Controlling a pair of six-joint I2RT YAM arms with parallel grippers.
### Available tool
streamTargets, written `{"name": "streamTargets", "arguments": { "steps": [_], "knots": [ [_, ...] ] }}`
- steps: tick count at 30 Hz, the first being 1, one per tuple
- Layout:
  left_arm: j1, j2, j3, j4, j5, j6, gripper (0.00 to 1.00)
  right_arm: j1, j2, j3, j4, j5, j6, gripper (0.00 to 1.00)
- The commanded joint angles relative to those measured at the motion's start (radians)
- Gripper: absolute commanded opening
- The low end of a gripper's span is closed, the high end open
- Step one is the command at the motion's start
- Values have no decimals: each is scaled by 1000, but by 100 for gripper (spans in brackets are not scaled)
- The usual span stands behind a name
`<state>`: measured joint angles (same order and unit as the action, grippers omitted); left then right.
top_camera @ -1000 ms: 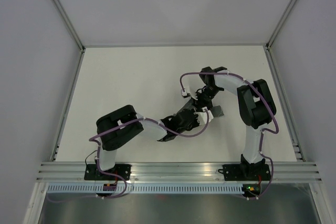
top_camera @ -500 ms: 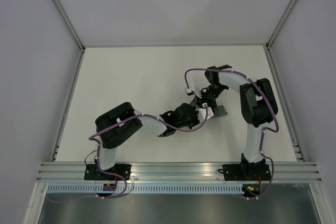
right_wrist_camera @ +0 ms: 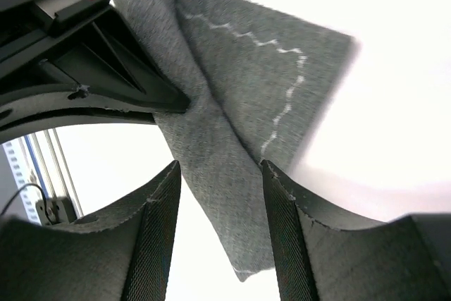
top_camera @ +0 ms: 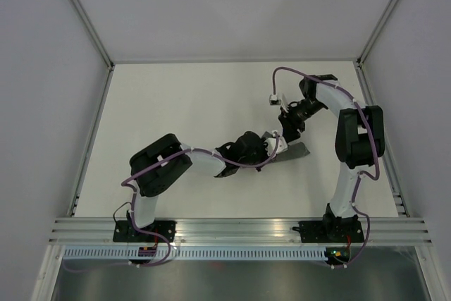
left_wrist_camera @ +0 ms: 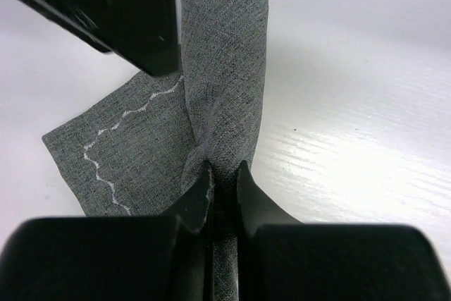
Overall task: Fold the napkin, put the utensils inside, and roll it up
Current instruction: Roll the napkin with the utensil
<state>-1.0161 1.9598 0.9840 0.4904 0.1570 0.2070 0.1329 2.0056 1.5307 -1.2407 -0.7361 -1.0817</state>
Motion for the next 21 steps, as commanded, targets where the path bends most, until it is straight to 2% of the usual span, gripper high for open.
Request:
{"name": "streamTargets", "arguments": {
  "steps": [1, 6, 9, 13, 21],
  "knots": [
    [1, 86, -24, -253, 150, -119, 2, -77, -70, 23, 29, -118, 32, 56],
    [31, 97, -28, -273, 242, -182, 2, -182, -86, 11, -11, -143, -26, 56],
    [47, 122, -9, -320, 289, -196, 2, -216, -166, -88, 69, -105, -14, 56],
    [65, 169, 39, -427, 323, -236, 2, -216, -368, -279, 291, -51, 31, 59],
    [114, 212, 81, -558, 371, -310, 2, -161, -634, -570, 489, 71, 20, 63]
  ]
}}
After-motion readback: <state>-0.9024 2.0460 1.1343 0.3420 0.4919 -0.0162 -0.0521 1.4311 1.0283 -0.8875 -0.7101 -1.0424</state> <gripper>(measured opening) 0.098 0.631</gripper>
